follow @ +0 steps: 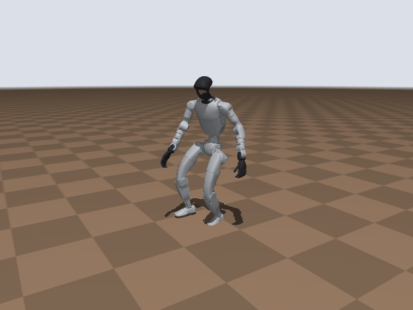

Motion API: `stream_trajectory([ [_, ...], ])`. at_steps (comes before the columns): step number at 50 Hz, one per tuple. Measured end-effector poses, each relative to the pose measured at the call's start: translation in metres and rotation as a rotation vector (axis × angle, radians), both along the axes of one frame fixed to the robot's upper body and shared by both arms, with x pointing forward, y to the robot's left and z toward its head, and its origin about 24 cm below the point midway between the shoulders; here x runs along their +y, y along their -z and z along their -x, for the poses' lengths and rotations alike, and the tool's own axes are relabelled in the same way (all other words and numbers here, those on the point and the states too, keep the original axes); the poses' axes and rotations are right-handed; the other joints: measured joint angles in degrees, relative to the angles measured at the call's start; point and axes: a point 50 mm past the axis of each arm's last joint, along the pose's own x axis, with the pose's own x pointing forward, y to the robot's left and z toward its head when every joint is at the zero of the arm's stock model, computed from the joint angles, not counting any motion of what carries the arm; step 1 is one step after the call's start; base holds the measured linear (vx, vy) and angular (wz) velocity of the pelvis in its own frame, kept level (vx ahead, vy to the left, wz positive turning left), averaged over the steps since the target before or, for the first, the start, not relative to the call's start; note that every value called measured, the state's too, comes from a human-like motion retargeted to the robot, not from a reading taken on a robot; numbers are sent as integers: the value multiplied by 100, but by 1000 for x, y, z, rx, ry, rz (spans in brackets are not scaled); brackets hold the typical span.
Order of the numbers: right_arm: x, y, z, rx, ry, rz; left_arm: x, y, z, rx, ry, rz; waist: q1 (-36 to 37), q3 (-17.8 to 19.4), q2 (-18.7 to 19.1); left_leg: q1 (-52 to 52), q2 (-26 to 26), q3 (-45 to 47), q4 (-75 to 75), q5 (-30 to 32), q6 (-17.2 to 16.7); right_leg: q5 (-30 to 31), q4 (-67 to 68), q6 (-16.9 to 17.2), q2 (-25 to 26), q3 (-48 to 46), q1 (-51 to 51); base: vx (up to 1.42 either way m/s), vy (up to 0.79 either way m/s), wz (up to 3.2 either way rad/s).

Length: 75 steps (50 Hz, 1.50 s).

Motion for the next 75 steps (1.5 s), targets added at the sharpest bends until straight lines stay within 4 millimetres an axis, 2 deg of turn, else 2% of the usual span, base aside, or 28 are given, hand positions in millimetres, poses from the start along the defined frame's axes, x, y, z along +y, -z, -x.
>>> stream_trajectory([
  [3, -28, -13, 4, 4, -92, 102, 34, -67, -60, -176, 147, -278, -848, -16, -62, -120, -523, -264, -341, 323, -234, 296, -1220, -122, 83, -539, -357, -8, 59, 142],
  [6, -58, -36, 17, -51, -188, 228, 52, -143, -99, -449, 179, -538, -2372, -98, 63, 184, -1169, -996, -1613, 1387, -712, 898, -2996, -48, 589, -528, -222, 9, 67, 280],
  [10, -102, -62, 64, -128, -169, 281, 40, -205, -127, -693, 261, -642, -4420, -145, 722, 1319, -1502, -2223, -4140, 4104, -1896, 1514, -4496, -35, 1455, -1328, 236, 38, 84, 282],
  [12, -138, -67, 107, -120, -48, 222, 20, -218, -143, -751, 325, -565, -4936, -224, 1017, 1731, -1632, -1844, -4919, 4900, -2100, 1686, -4258, 211, 1554, -2185, 217, 48, 122, 179],
  [15, -185, -61, 185, -85, 271, 144, -15, -228, -160, -917, 283, -331, -5355, -761, 788, 2047, -1901, -387, -4965, 4672, -2100, 2463, -4956, 513, 1517, -2976, 781, 57, 67, 165],
  [17, -207, -52, 249, -86, 588, 109, -37, -230, -162, -1038, 185, -120, -5202, -1211, 56, 2594, -1941, 1007, -4289, 4175, -1886, 2339, -4957, 649, 1261, -2852, 1381, 84, 24, 70],
  [19, -216, -42, 312, -135, 941, 66, -55, -235, -161, -1131, 121, 43, -4987, -1624, -757, 2782, -1924, 2197, -2924, 3706, -1261, 1809, -4999, 657, 703, -2400, 1807, 76, 50, 14],
  [20, -216, -39, 342, -166, 1110, 49, -61, -237, -159, -1164, 108, 99, -4889, -1813, -1119, 2728, -1777, 2586, -2001, 3465, -1005, 1411, -5030, 545, 424, -2139, 1965, 65, 55, -24],
  [22, -211, -27, 389, -226, 1442, 17, -62, -238, -151, -1188, 121, 98, -4641, -1818, -1335, 2238, -846, 2671, -43, 3111, -864, 421, -4690, -190, 259, -1888, 2002, 50, 55, -77],
  [24, -201, -7, 407, -164, 1688, -9, -49, -227, -135, -1171, 74, 43, -4319, -1507, -1171, 1622, 165, 2149, 1259, 2818, -1081, -468, -3523, -917, 397, -1552, 1607, 32, 57, -181],
  [25, -194, 5, 409, -91, 1768, -34, -41, -215, -126, -1146, 20, 22, -4119, -1321, -1085, 1347, 539, 1764, 1647, 2655, -1253, -805, -2773, -1092, 461, -1330, 1331, 25, 56, -234],
  [27, -176, 33, 389, 145, 1729, -75, -25, -172, -100, -1031, -160, 17, -3846, -1043, -1096, 985, 994, 946, 1750, 2495, -1550, -1033, -1965, -953, 529, -963, 1051, 22, 52, -220],
  [29, -156, 59, 349, 284, 1535, -103, -14, -121, -69, -864, -354, 49, -3666, -892, -1147, 752, 1411, 260, 1351, 2544, -1547, -1087, -1931, -816, 616, -684, 1088, 19, 48, -169],
  [32, -117, 81, 276, 241, 1092, -110, -9, -60, -22, -616, -494, 34, -3289, -782, -1168, 643, 1965, -244, -33, 2597, -1250, -903, -2469, -582, 695, -268, 1324, 12, 46, -130],
  [35, -79, 68, 208, 129, 527, -10, -7, -20, 23, -408, -463, -75, -2933, -769, -1188, 800, 2121, -210, -2155, 2779, -1202, -617, -3067, -224, 575, 117, 1499, 7, 50, -94],
  [38, -54, 36, 159, 21, 48, 183, -12, 10, 66, -200, -363, -140, -2722, -820, -982, 833, 2062, -114, -3938, 2821, -1612, -482, -3454, 65, 473, 303, 1587, 7, 61, -59],
  [40, -39, 12, 135, -73, -152, 268, -19, 26, 90, -74, -300, -141, -2555, -843, -777, 799, 1972, 11, -4607, 2650, -1913, -512, -3466, 196, 419, 407, 1587, 7, 66, -58],
  [42, -27, -10, 116, -182, -232, 275, -28, 40, 110, 37, -263, -130, -2375, -857, -541, 753, 1862, -165, -4822, 2688, -1975, -590, -3321, 210, 397, 530, 1533, 5, 65, -60],
  [44, -18, -23, 102, -274, -230, 218, -35, 51, 125, 134, -234, -123, -2242, -868, -385, 604, 1751, -498, -4565, 2778, -1774, -681, -2957, 235, 327, 632, 1378, 5, 60, -35],
  [45, -15, -28, 96, -307, -207, 177, -36, 55, 130, 175, -224, -120, -2193, -875, -388, 457, 1660, -612, -4247, 2693, -1563, -756, -2569, 324, 220, 668, 1204, 4, 54, -16],
  [47, -13, -26, 88, -327, -136, 129, -41, 61, 130, 240, -160, -120, -2102, -782, -435, 367, 1455, -598, -3835, 2584, -1558, -583, -3105, 89, 13, 851, 1517, 2, 50, -18],
  [50, -12, -9, 89, -268, -50, 145, -40, 63, 122, 291, -75, -123, -1928, -714, -572, 367, 1114, -496, -3537, 2487, -1489, -239, -3416, -56, -287, 1054, 1708, 6, 45, -18],
  [54, -11, 15, 108, -150, -25, 184, -33, 57, 106, 213, -159, -126, -1824, -871, -595, 466, 853, -321, -3811, 2427, -1055, 111, -3597, 23, -533, 916, 1689, 7, 38, -11],
  [60, -25, 59, 154, 90, 83, 191, -27, 44, 77, 22, -323, -103, -1855, -1221, -630, 662, 635, -167, -4310, 2511, -1378, 384, -3945, 326, -849, -112, 1986, 4, 23, 2],
  [65, -32, 96, 196, 355, 127, 121, -13, 28, 42, -51, -293, -137, -1823, -1326, -696, 675, 621, -42, -4285, 2499, -1493, 175, -3963, 75, -823, -322, 1989, 0, 7, -19],
  [69, -36, 109, 219, 495, 112, 23, -7, 17, 14, -88, -275, -150, -1923, -1290, -790, 606, 577, -1, -4180, 2472, -1324, 150, -3751, 213, -871, -86, 1805, -2, -2, -3],
  [72, -46, 112, 231, 563, 94, -20, -7, 10, -5, -89, -203, -178, -2056, -1222, -766, 631, 618, 14, -4202, 2555, -1417, 183, -4016, 321, -803, 219, 1920, -7, -12, -12],
  [75, -56, 110, 241, 601, 89, -36, -4, 3, -14, -98, -140, -208, -2242, -1233, -699, 626, 784, 52, -4144, 2578, -1520, -197, -3814, 283, -662, 348, 1909, -3, -21, -18],
])
